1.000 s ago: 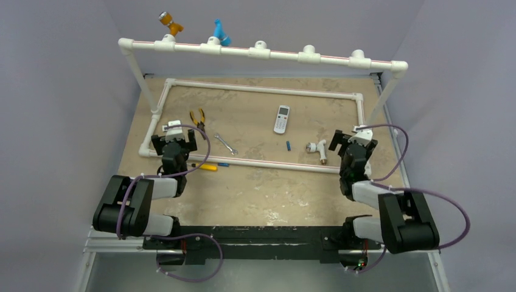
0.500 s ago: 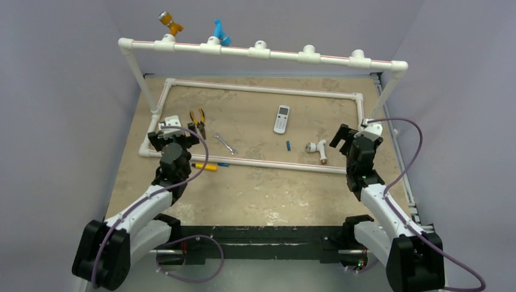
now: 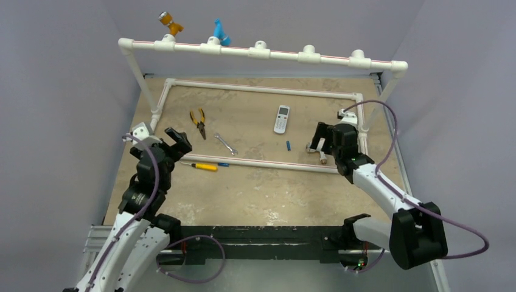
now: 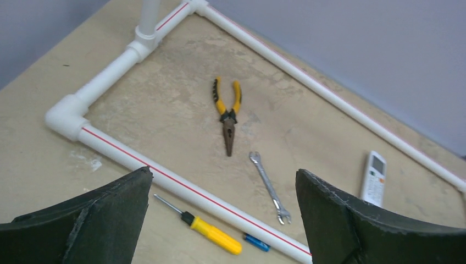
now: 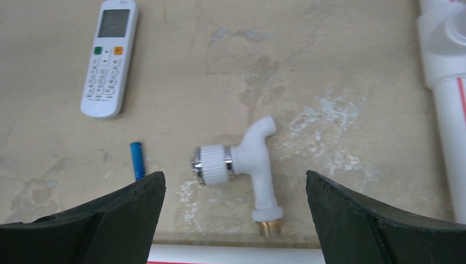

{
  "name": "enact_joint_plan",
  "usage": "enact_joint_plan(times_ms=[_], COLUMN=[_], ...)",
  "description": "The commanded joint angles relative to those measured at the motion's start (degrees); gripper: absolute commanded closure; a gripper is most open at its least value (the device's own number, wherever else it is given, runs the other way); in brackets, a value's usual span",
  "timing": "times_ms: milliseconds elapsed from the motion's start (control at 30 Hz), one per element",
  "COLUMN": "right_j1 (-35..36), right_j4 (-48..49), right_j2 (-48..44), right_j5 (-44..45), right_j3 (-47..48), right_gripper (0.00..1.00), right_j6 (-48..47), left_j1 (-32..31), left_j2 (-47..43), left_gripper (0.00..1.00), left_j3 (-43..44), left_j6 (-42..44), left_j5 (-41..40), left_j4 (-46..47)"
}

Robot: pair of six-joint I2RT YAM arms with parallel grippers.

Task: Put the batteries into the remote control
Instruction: Pick up the remote control from the center of the board.

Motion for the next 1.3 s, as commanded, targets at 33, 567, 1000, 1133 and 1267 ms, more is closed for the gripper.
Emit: enact_joint_plan(times_ms=[33,567,1000,1133,1267], right_j1=[6.4,11.0,12.7,14.0,14.9], right_j4=[-1.1,-10.3,-11.8,-13.8,-17.5], right_j2=[9.0,42.8,52.0,54.2,56.5], right_j5=[1.2,-2.0,-3.6,-1.6,1.1], right_j3=[9.3,39.7,47.1,49.6,52.2], right_gripper=[0.02,0.17,0.17,0.19,0.31], right_j6=[4.7,13.1,17.7,17.4,17.8], left_j1=[-0.1,-0.1,-0.1,-0.1,0.0], left_j2=[-3.9,-5.4,-2.1,-2.1,-2.1], left_gripper=[0.00,0.00,0.01,0.02,0.02], left_j3=[9.8,9.7,10.6,10.6,10.5], left_j6=[-3.6,12.5,12.8,12.9,12.9], left_j5=[11.5,29.4,32.7,32.3,32.2], left_j4=[-15.2,-21.2,-21.2,-21.3,-21.6])
